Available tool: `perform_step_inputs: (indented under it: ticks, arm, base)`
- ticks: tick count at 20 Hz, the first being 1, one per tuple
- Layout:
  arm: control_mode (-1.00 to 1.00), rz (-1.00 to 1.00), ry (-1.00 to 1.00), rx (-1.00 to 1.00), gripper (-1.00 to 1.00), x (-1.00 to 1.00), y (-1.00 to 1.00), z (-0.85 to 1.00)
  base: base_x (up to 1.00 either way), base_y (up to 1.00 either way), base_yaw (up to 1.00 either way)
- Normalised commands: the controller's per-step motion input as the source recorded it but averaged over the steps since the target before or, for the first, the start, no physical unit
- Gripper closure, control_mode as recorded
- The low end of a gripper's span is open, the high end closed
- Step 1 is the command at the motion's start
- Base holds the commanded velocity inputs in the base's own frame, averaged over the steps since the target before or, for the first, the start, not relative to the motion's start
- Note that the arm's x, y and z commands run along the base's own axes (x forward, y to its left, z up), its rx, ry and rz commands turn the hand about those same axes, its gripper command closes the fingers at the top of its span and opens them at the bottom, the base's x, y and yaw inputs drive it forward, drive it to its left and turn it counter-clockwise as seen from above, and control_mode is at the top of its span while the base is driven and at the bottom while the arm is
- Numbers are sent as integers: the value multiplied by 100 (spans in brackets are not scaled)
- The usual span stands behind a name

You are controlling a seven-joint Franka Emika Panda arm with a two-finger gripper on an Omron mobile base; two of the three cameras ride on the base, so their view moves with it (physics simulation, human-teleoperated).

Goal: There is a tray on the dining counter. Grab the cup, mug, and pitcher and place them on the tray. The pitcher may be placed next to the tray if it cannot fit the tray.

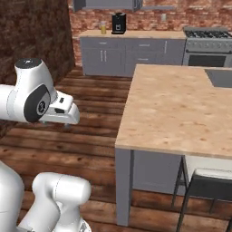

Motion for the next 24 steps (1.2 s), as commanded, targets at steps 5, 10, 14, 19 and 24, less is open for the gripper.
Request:
perform_step_inputs:
  ticks: [5, 10, 14, 19, 24]
  arm:
    - [100, 0, 0, 0, -100, 0, 0, 0]
    - [100, 0, 0, 0, -100, 0, 0, 0]
    - [100, 0, 0, 0, -100, 0, 0, 0]
    - [100, 0, 0, 0, -100, 0, 0, 0]
    - [100, 0, 0, 0, -100, 0, 0, 0]
  base:
    - [60, 100, 0]
    - [99, 100, -4]
    - [100, 93, -4]
    - [100, 78, -3]
    - [100, 54, 0]
